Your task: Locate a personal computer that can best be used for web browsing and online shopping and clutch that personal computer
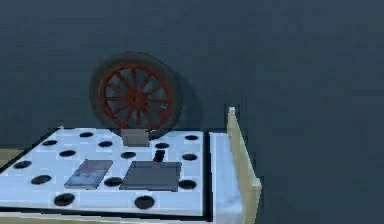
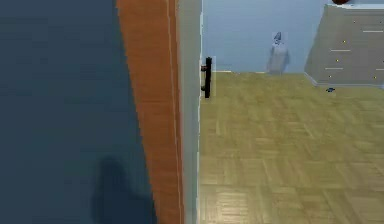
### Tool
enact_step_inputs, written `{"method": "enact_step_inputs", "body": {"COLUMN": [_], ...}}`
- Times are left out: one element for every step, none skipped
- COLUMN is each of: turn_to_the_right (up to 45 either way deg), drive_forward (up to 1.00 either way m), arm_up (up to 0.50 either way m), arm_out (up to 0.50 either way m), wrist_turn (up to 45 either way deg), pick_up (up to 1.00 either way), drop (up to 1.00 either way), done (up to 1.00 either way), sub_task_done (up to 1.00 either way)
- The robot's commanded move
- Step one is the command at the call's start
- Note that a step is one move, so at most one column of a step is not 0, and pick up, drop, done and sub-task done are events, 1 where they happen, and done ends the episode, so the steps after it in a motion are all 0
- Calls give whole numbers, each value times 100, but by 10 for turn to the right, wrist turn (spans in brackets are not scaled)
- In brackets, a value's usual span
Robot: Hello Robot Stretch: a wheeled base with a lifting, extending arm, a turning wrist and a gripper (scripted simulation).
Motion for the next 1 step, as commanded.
{"method": "enact_step_inputs", "body": {"turn_to_the_right": [0], "drive_forward": [35], "arm_up": [0], "arm_out": [0], "wrist_turn": [0], "pick_up": [0], "drop": [0], "done": [0], "sub_task_done": [0]}}
